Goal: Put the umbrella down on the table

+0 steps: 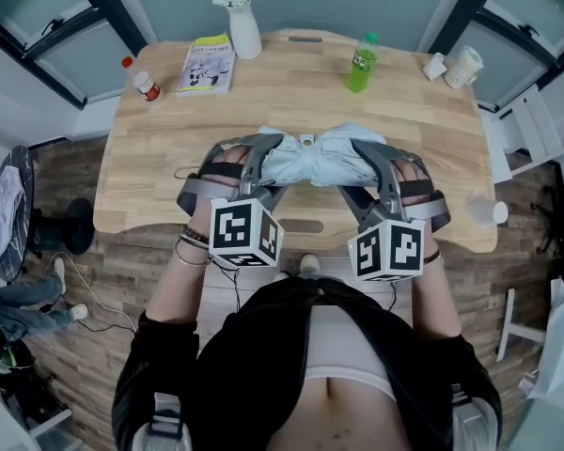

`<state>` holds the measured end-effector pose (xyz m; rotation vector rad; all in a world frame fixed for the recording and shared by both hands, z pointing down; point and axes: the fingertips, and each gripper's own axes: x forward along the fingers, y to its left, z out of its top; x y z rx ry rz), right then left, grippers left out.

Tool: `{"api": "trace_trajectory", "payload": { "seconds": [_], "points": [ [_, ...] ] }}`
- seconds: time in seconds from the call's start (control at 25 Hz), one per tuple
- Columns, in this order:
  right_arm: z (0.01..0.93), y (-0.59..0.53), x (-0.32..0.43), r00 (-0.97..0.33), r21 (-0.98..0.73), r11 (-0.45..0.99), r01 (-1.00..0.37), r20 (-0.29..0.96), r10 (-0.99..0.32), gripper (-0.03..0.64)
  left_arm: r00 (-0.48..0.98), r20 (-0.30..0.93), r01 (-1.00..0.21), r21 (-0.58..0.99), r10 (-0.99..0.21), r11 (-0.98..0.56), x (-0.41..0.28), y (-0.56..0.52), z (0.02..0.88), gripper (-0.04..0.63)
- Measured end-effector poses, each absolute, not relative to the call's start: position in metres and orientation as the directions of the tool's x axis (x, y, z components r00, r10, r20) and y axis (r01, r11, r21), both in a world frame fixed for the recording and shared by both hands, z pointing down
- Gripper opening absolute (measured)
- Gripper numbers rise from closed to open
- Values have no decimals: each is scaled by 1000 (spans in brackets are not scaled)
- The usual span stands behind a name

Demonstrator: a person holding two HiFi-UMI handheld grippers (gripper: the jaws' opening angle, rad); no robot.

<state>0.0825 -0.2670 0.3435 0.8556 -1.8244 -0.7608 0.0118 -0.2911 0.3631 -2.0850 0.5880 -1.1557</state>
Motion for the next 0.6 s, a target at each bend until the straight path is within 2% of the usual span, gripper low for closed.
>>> {"api": "trace_trajectory", "payload": {
  "seconds": [0.6],
  "points": [
    [350, -286, 100, -338, 801, 565, -196, 486, -806, 316, 491, 563, -76, -732, -664, -677, 28, -308, 368, 285]
  ]
}}
